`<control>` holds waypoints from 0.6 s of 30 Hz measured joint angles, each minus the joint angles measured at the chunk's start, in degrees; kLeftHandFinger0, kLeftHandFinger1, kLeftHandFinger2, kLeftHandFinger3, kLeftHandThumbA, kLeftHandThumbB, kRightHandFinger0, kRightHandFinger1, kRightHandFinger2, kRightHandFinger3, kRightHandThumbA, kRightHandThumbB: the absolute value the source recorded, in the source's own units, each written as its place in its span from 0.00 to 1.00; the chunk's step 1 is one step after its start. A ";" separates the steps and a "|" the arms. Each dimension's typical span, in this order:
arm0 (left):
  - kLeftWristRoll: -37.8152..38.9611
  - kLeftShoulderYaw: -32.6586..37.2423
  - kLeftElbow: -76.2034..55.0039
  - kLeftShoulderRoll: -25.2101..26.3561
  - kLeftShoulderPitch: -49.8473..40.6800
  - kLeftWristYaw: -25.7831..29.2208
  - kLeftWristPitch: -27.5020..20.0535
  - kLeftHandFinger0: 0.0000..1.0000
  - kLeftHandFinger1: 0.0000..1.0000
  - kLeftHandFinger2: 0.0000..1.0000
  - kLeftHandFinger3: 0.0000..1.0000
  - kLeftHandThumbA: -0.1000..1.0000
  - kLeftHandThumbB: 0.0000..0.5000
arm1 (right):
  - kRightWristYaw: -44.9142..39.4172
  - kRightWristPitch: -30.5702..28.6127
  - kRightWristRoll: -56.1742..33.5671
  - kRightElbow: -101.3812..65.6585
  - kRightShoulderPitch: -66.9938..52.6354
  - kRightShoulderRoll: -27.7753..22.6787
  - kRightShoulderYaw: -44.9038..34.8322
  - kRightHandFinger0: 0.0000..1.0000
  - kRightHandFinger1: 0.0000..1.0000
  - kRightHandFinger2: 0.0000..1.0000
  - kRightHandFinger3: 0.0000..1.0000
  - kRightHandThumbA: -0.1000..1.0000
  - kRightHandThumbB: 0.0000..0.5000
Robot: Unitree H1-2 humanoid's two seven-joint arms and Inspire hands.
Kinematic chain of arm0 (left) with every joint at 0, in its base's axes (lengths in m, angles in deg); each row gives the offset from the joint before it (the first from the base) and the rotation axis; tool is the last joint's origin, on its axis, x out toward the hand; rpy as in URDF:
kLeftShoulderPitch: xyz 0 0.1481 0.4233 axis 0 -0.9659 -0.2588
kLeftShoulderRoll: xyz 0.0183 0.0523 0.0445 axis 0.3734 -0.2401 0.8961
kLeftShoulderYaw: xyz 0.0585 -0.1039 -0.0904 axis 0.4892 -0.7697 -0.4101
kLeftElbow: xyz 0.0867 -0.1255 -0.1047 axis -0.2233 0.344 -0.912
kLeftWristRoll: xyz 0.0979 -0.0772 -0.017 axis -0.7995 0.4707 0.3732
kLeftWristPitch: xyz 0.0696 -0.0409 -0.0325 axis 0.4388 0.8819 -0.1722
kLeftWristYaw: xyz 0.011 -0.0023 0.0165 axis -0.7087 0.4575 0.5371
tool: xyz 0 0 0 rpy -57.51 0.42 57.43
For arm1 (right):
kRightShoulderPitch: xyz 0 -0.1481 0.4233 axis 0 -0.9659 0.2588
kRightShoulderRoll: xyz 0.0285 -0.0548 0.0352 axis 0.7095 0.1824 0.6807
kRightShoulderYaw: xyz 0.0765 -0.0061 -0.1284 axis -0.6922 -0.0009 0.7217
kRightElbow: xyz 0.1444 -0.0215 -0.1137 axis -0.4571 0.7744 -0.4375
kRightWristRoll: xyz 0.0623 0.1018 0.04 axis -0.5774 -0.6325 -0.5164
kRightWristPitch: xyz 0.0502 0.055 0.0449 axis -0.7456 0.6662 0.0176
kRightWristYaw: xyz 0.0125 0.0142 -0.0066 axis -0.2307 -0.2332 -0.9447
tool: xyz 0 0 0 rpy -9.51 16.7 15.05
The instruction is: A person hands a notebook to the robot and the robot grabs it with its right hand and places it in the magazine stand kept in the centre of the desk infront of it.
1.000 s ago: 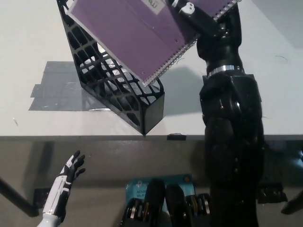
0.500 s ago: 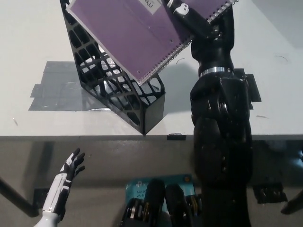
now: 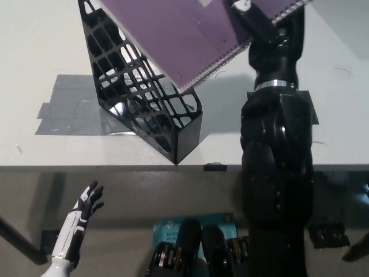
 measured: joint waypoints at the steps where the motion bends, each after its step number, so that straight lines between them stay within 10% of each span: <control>1: 0.00 0.00 0.00 0.00 0.00 0.00 0.00 0.96 1.00 1.00 1.00 1.00 1.00 | 0.14 0.00 0.00 -0.45 0.11 0.00 -0.08 0.00 0.00 0.00 0.00 0.77 0.00; 18: -0.01 0.01 0.00 -0.01 -0.15 -0.01 0.00 0.95 1.00 1.00 1.00 1.00 1.00 | 2.58 0.00 -1.42 -3.47 1.47 0.45 -1.29 0.00 0.00 0.00 0.00 0.71 0.00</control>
